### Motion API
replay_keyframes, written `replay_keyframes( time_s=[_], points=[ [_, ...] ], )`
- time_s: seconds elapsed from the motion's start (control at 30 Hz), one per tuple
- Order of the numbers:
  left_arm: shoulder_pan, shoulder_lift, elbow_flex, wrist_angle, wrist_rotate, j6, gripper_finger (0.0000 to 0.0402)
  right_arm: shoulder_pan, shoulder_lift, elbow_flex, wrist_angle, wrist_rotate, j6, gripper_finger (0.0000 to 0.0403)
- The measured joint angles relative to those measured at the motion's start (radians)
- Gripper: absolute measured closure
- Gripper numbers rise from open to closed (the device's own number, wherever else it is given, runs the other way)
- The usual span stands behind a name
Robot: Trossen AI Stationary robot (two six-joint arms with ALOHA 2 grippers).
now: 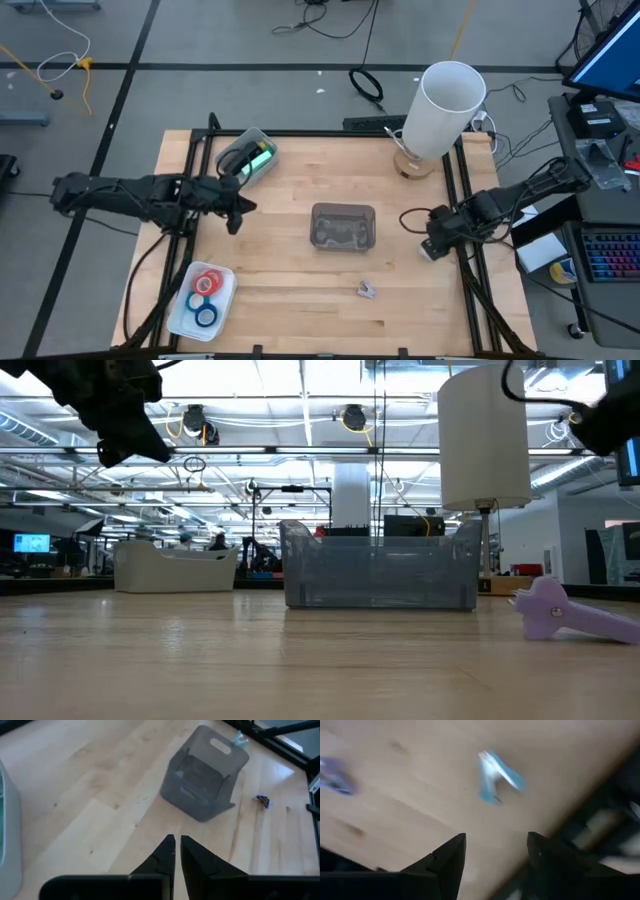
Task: Pick and place Stapler, Stapler remover, tape
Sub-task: Put the blue staple remover into the black bin
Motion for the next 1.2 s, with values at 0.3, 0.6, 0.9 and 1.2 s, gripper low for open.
replay_keyframes(
  time_s=[0.3, 0.6, 0.9, 1.2],
  points=[
    [0.044, 0.000, 0.000, 0.015, 0.006, 0.021, 0.0399, 0.000, 0.000, 0.000, -0.047, -0.066, 0.011, 0.0195],
    [0.052, 0.000, 0.000, 0.015, 0.032, 0.021, 0.0375, 0.000, 0.000, 0.000, 0.063, -0.027, -0.034, 0.0197],
    [0.052, 0.000, 0.000, 0.015, 0.031, 0.025, 0.0394, -0.001, 0.025, -0.004, 0.123, 0.063, 0.014, 0.0200],
    [0.052, 0.000, 0.000, 0.014, 0.030, 0.040, 0.0376, -0.001, 0.085, -0.140, 0.270, -0.068, 0.104, 0.0223]
  ],
)
